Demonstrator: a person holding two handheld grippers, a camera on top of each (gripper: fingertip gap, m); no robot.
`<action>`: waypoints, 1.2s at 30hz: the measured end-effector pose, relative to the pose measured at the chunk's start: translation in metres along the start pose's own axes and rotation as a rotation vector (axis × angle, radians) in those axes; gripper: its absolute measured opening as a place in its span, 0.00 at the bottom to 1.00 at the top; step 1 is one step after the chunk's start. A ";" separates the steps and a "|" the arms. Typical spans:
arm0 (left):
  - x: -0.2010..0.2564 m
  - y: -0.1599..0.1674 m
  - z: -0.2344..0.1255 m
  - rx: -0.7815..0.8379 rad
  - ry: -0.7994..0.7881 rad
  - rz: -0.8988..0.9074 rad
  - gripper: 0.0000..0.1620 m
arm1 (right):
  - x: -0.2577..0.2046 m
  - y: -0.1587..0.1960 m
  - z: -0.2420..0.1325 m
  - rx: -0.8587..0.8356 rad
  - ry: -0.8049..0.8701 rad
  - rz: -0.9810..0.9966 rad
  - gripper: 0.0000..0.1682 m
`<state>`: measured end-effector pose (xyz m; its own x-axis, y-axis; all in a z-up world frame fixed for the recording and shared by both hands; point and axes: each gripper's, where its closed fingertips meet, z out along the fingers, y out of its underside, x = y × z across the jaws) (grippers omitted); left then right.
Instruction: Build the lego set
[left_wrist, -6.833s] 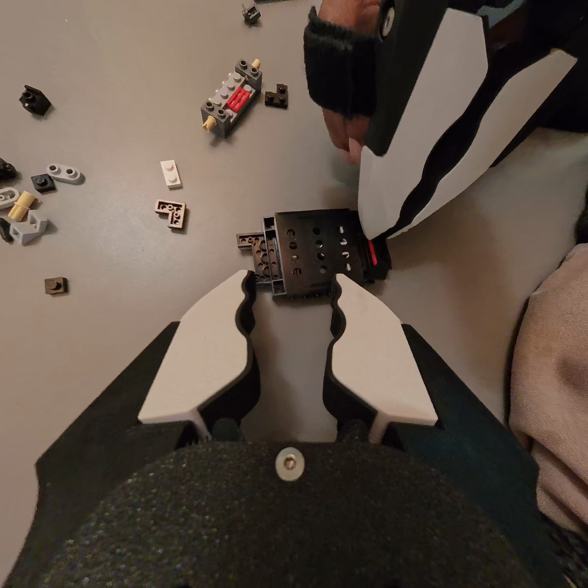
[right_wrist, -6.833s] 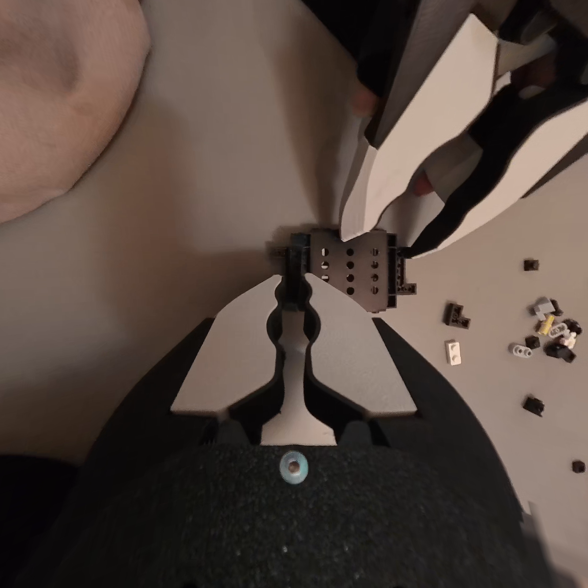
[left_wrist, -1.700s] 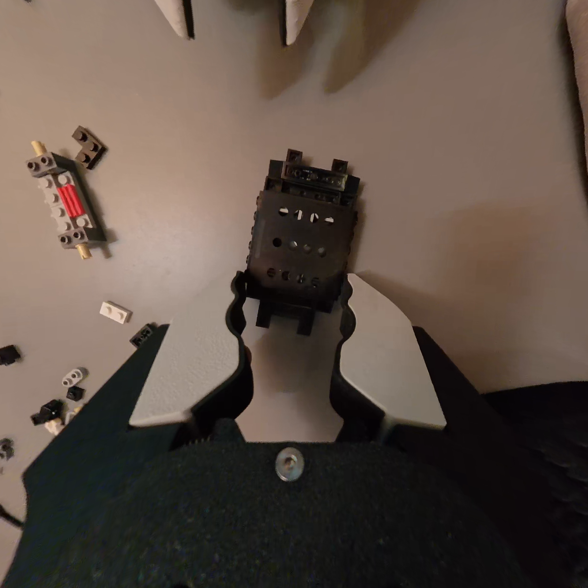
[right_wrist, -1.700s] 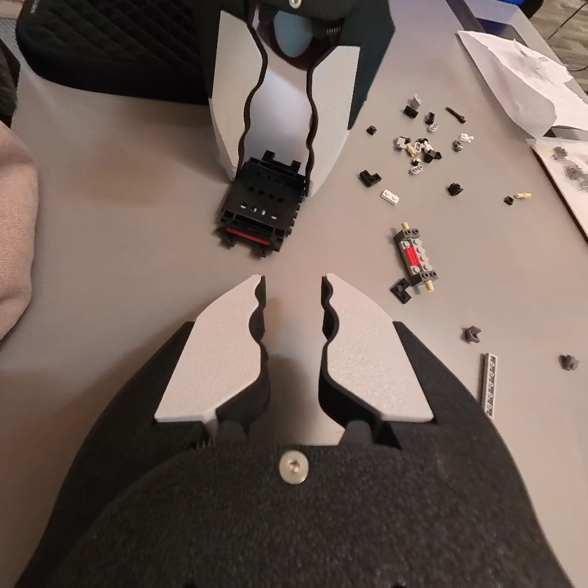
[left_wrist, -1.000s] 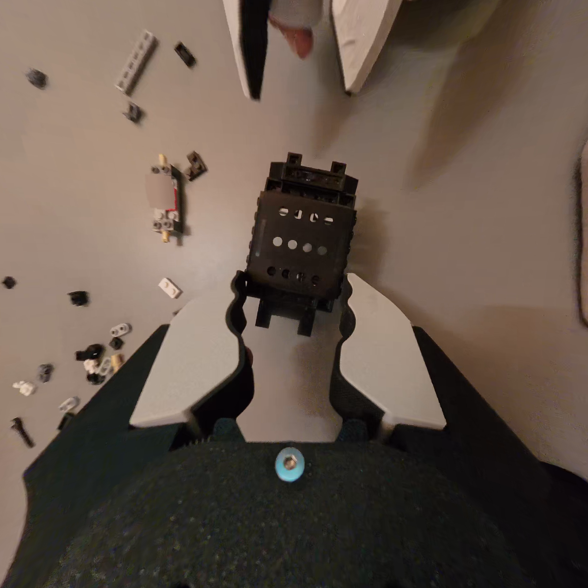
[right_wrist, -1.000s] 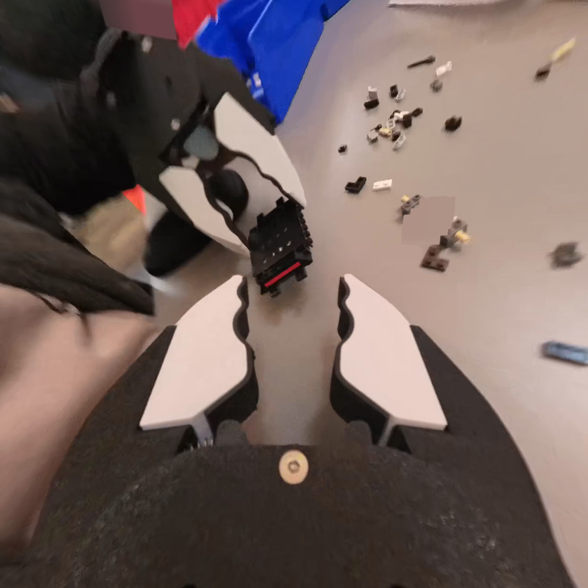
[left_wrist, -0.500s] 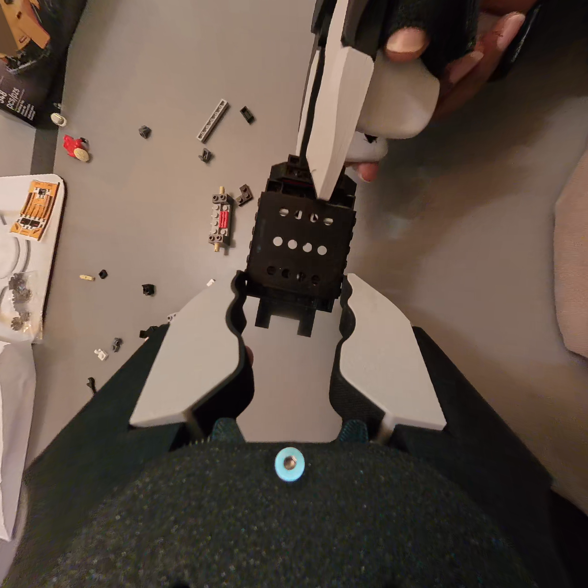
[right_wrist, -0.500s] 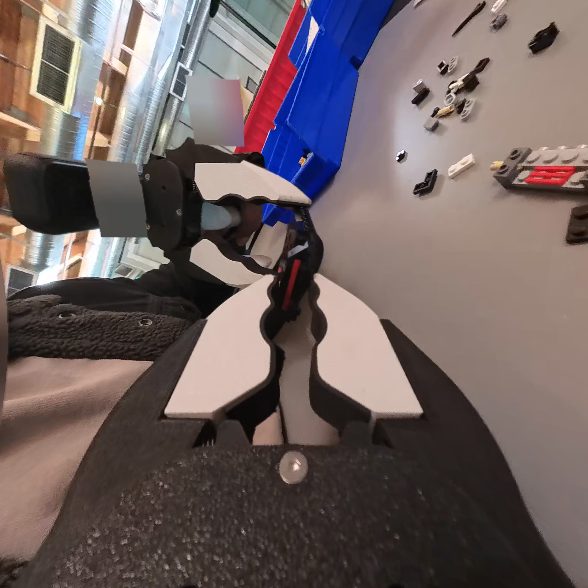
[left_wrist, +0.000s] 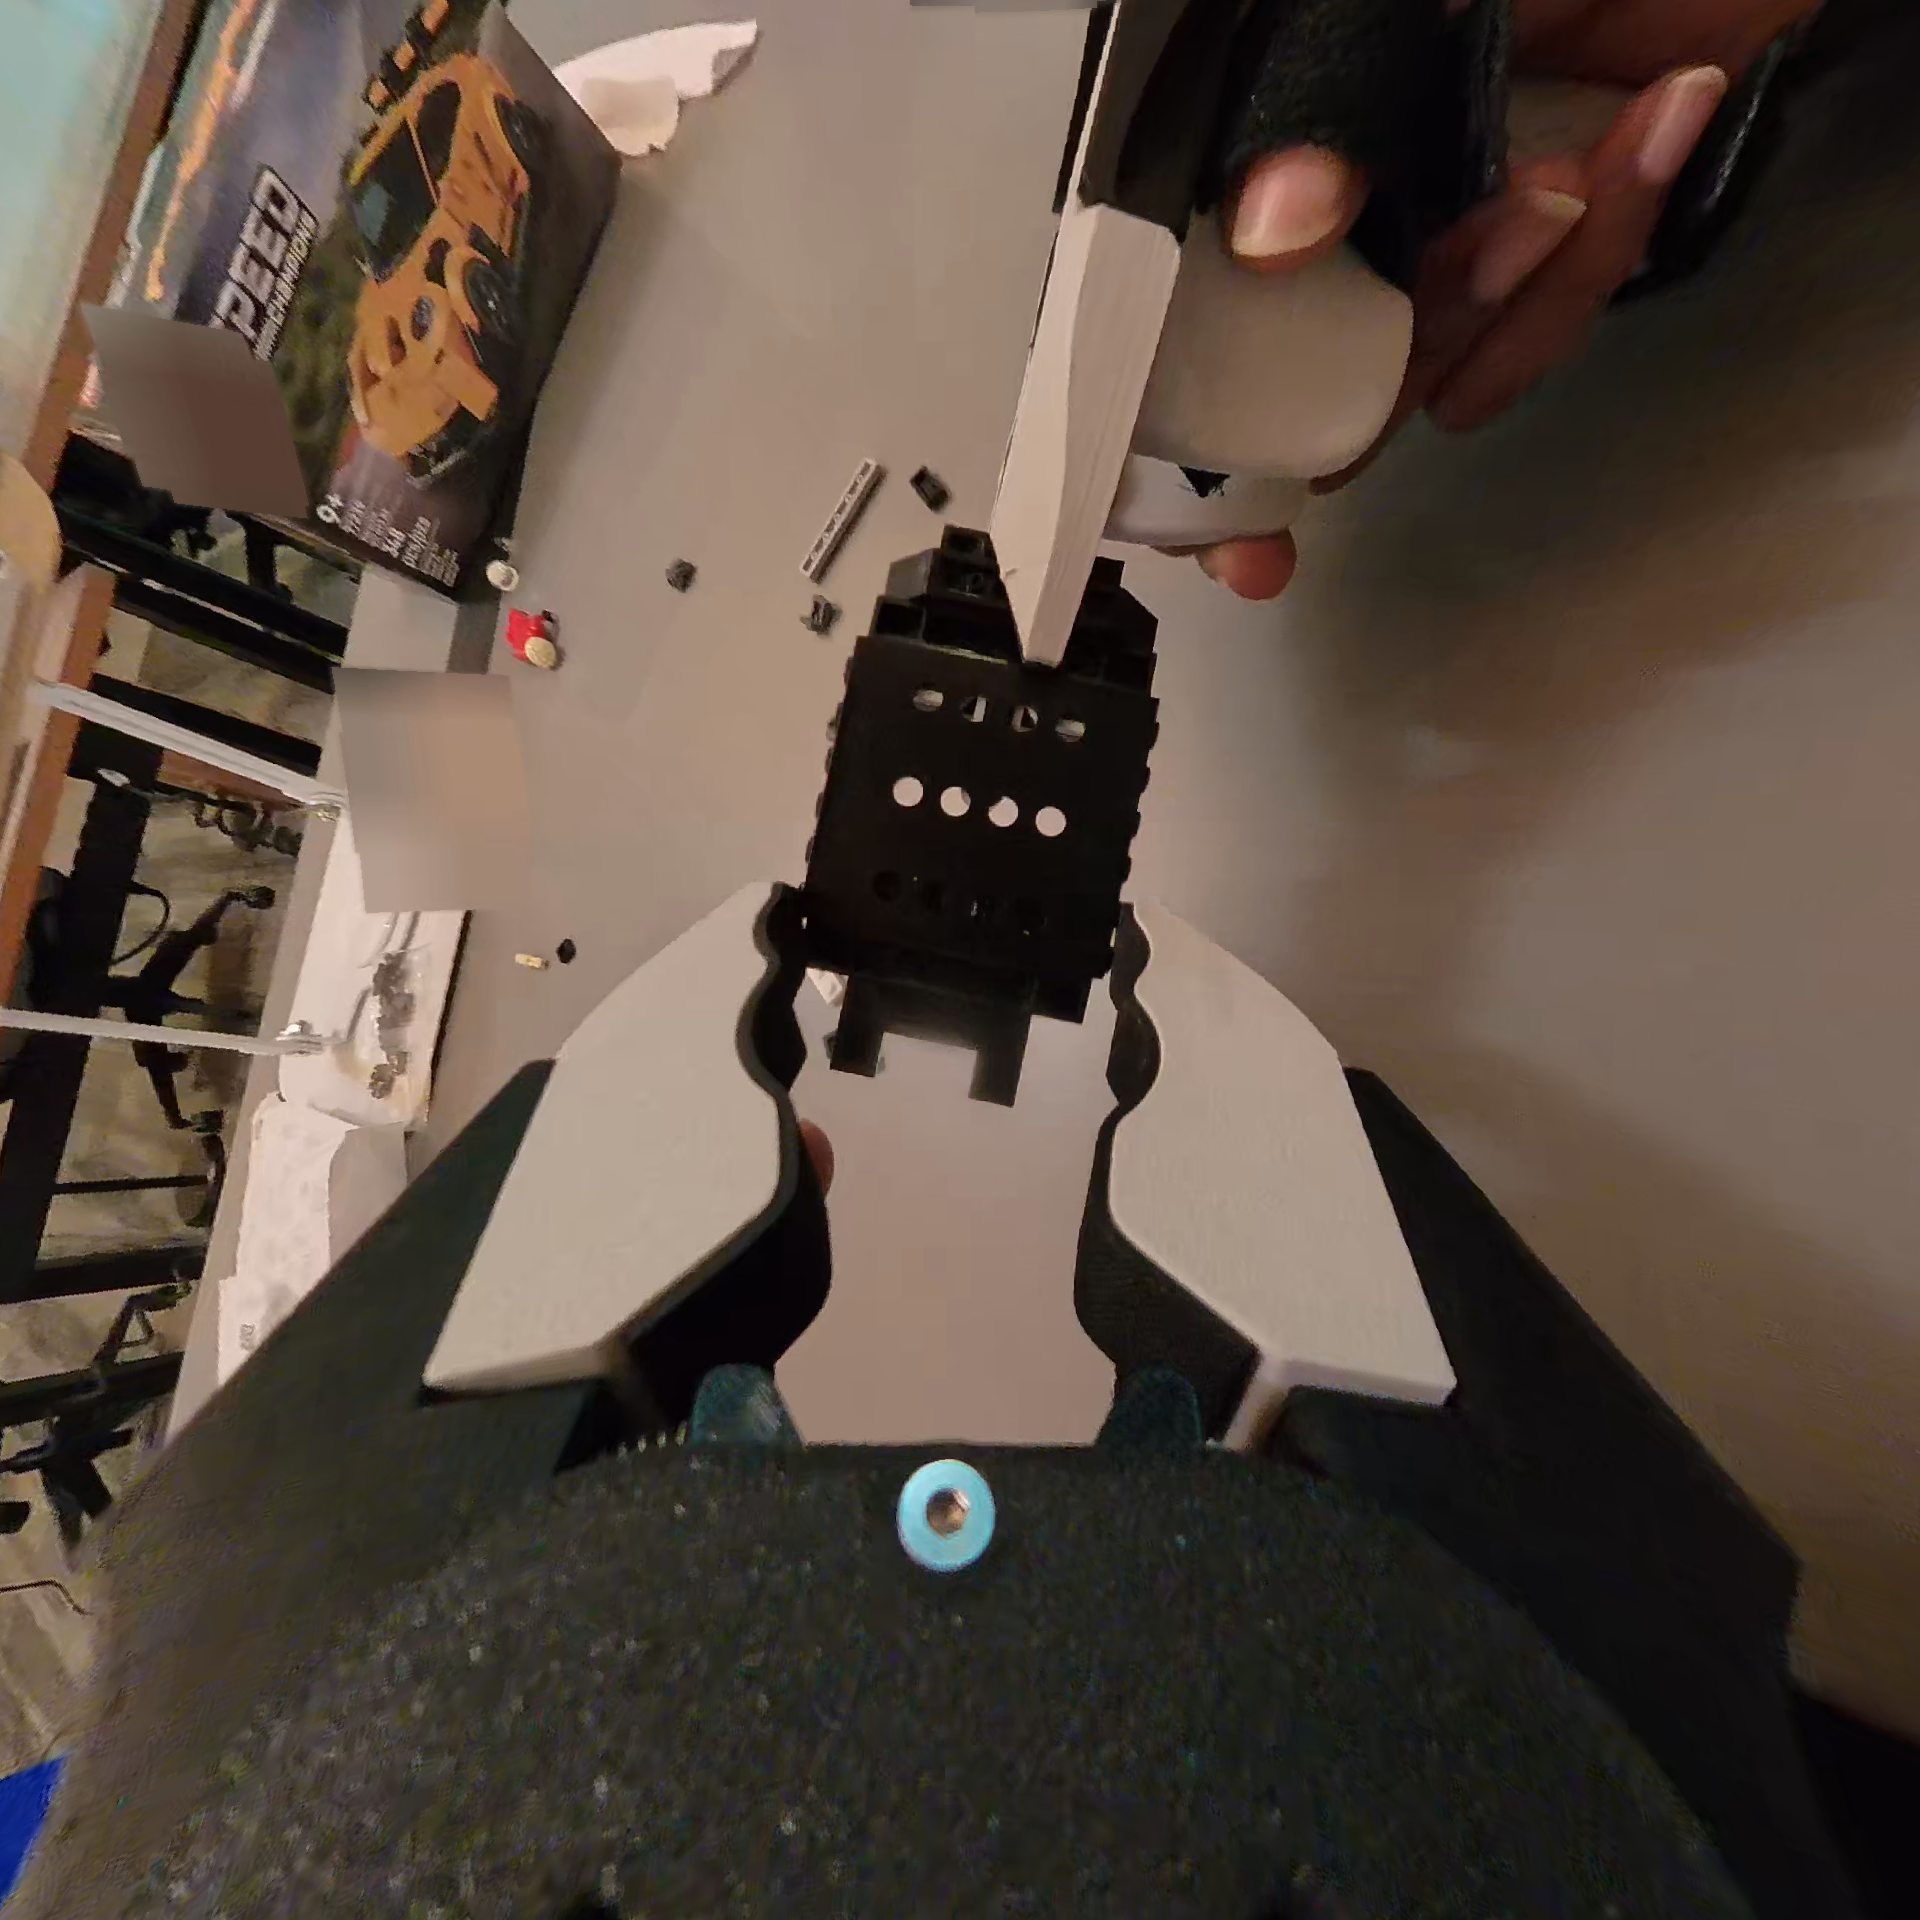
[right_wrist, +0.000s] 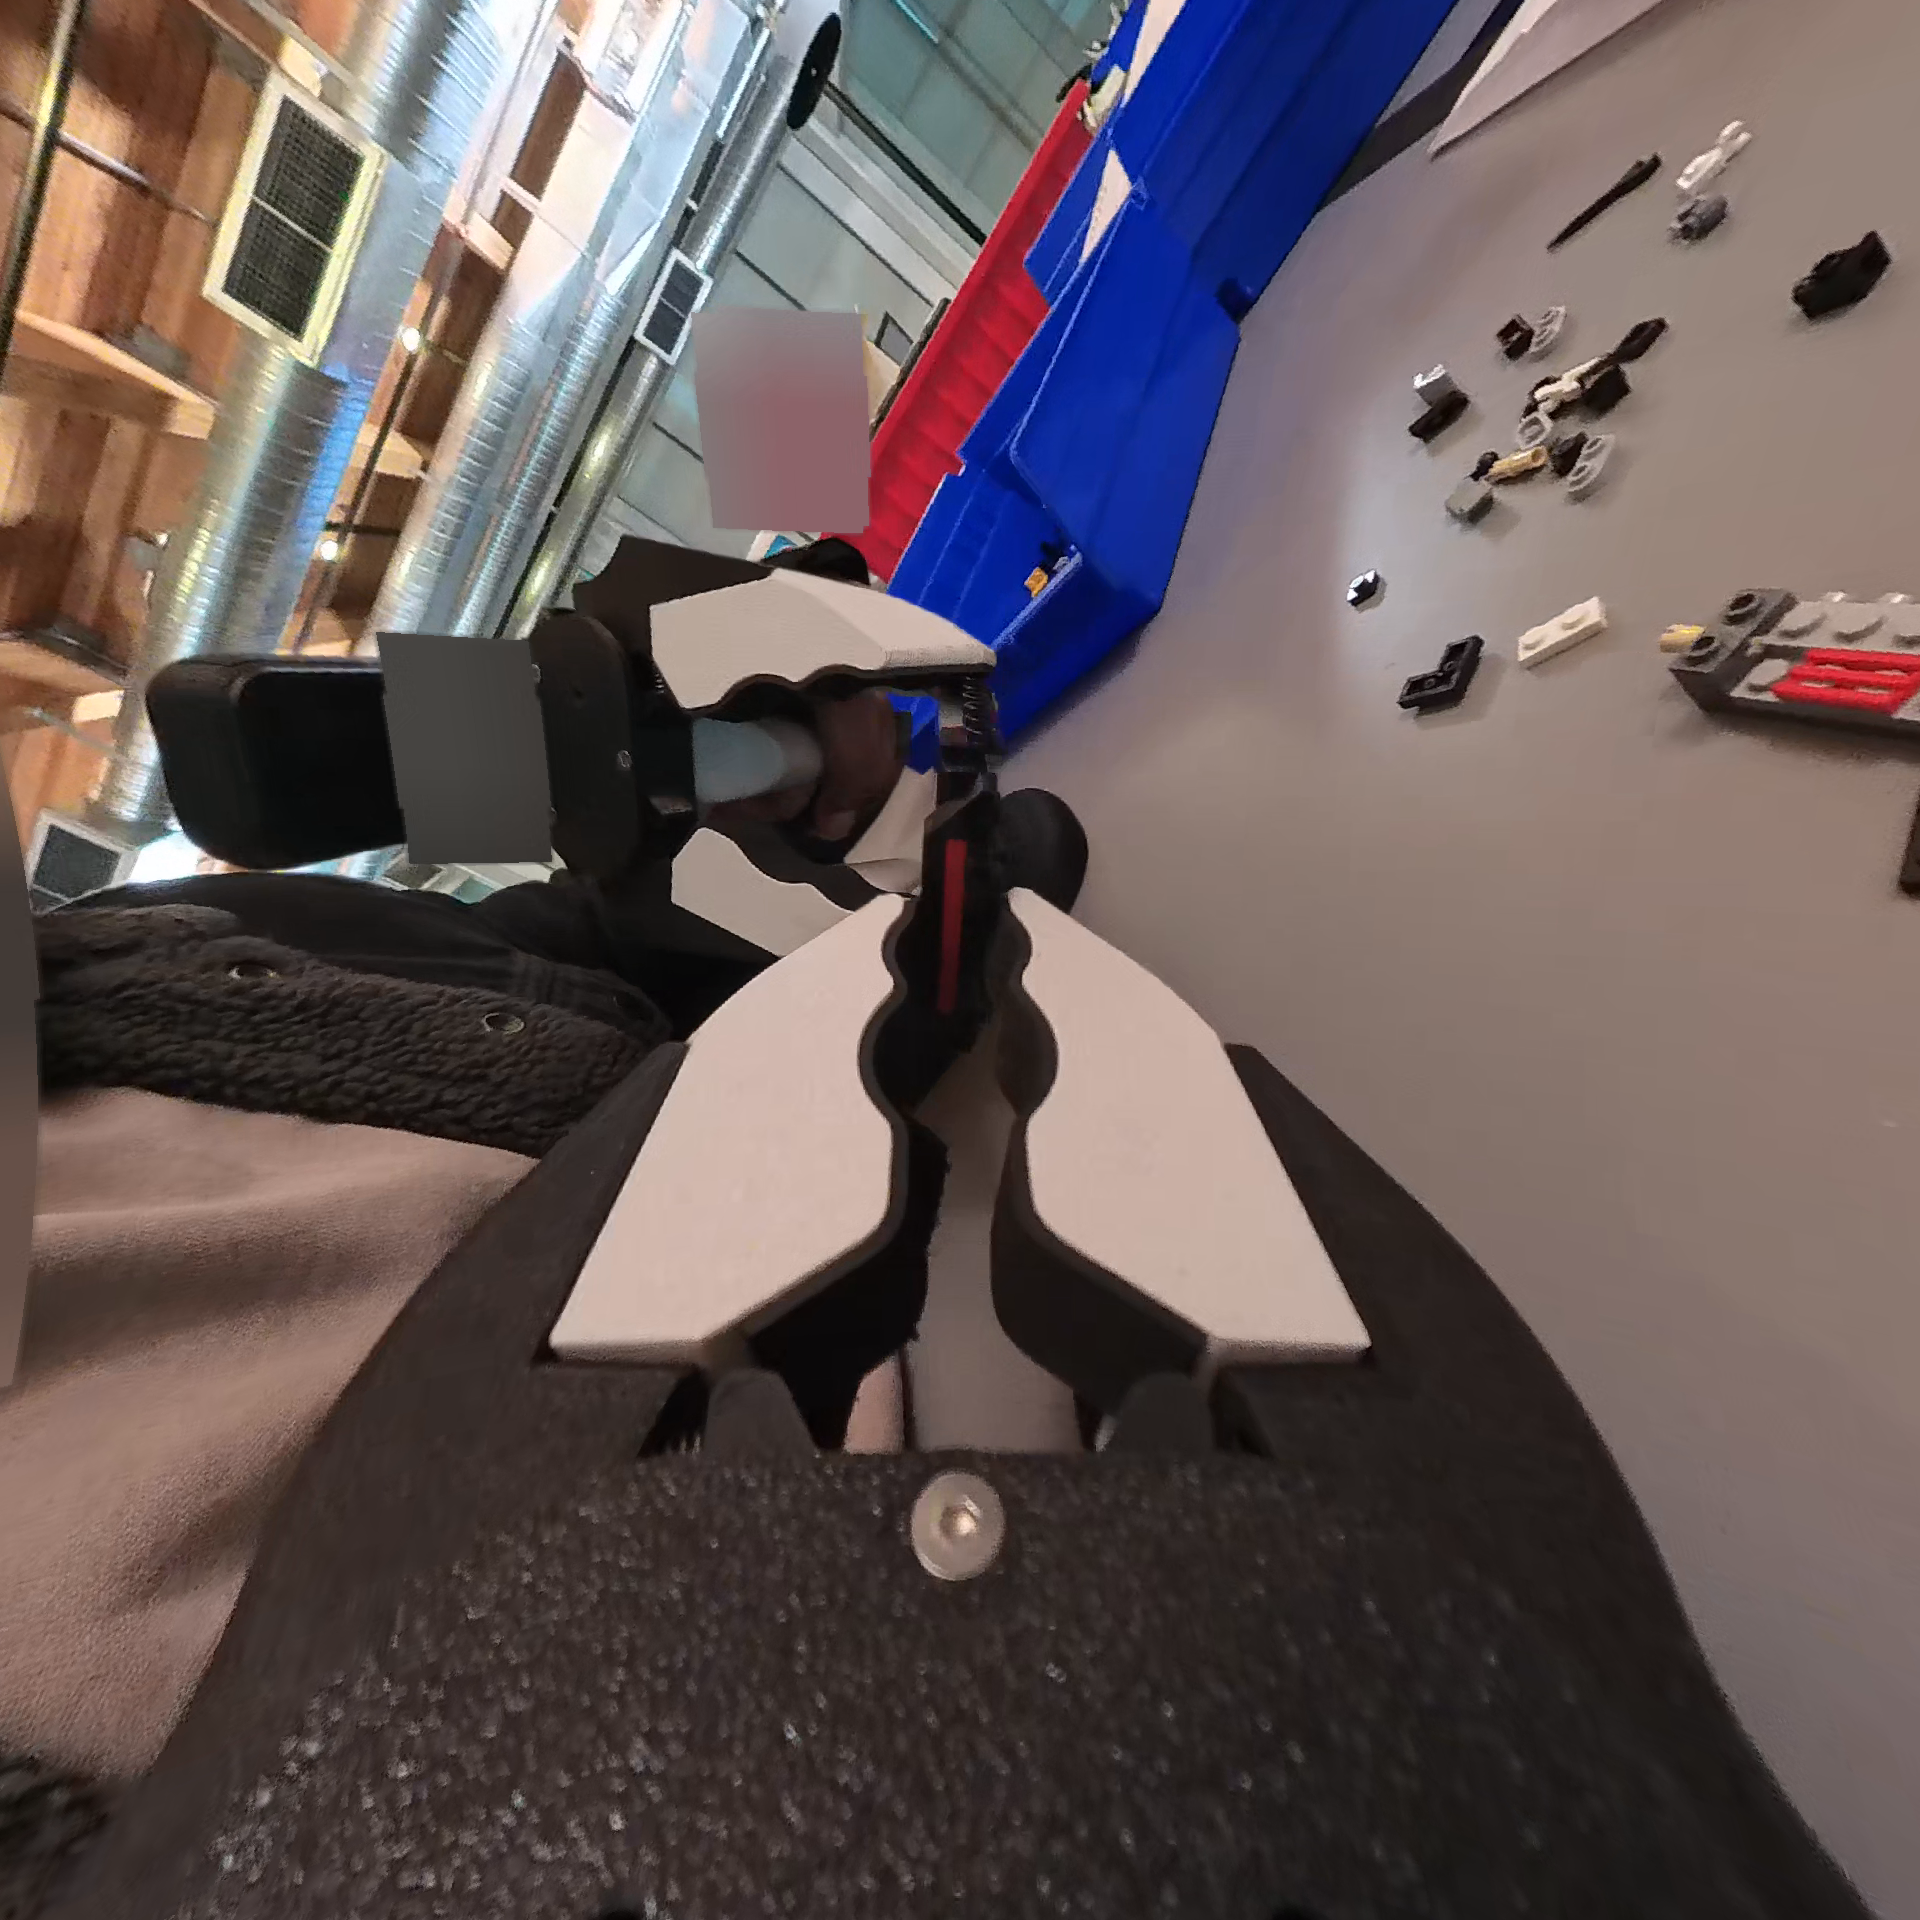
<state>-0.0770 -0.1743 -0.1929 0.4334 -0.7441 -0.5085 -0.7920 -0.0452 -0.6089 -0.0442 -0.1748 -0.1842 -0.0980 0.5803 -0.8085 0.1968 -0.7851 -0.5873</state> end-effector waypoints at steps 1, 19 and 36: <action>0.001 -0.001 -0.001 0.007 -0.004 0.002 0.35 | -0.001 0.001 -0.001 -0.002 -0.007 -0.008 0.06; 0.038 -0.032 -0.008 0.272 0.484 -0.409 0.09 | -0.024 0.021 -0.008 -0.303 0.023 -0.714 0.07; 0.038 -0.029 -0.004 0.241 0.351 -0.240 0.09 | -0.033 0.016 -0.001 -0.341 0.058 -0.989 0.07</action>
<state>-0.0395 -0.2042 -0.1918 0.3874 -0.9133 -0.1259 -0.5473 -0.1179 -0.8286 -0.0368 -0.2067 -0.1671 -0.3204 0.9466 0.0350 0.3201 0.1429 -0.9365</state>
